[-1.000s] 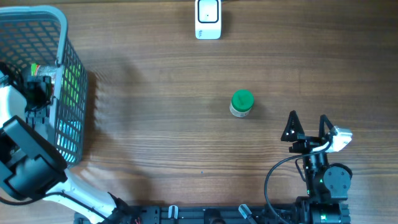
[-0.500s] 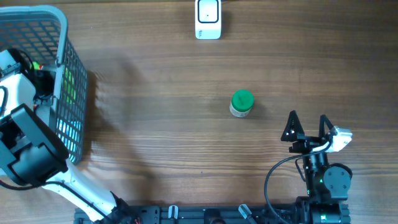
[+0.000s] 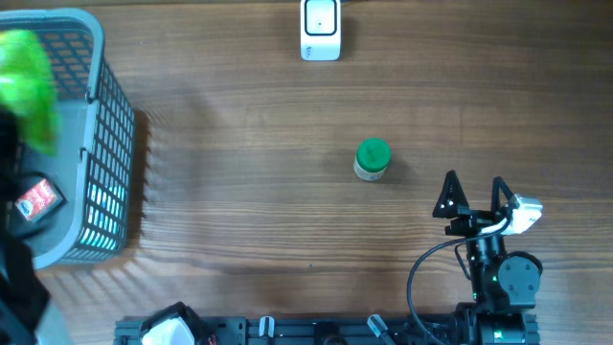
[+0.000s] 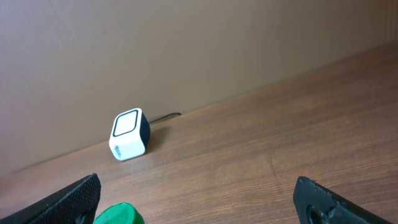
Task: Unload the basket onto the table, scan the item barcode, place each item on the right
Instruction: 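Reach the left gripper into the basket and grasp the green snack bag, then place the green snack bag on the table left of the jar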
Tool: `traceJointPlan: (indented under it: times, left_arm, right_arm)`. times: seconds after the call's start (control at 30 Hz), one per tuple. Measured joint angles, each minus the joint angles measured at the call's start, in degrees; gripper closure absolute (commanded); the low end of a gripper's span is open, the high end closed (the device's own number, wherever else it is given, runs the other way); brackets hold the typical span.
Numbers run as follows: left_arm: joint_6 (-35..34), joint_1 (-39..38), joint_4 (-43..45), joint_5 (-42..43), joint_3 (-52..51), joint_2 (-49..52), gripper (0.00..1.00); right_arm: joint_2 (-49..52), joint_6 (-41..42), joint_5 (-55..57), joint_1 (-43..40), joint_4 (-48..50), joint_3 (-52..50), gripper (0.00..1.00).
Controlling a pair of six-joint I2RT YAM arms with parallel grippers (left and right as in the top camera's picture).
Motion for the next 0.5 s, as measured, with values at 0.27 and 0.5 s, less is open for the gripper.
traceJointPlan:
  times: [0.27, 0.5]
  left_arm:
    - [5.5, -44.4, -1.2, -7.2, -18.3, 13.8, 0.96]
    - [5.5, -61.1, 13.3, -9.1, -26.3, 44.2, 0.80]
  right_arm:
    - [0.0, 0.0, 0.0, 0.0, 0.0, 0.0, 0.00]
    - [0.0, 0.0, 0.0, 0.0, 0.0, 0.0, 0.00]
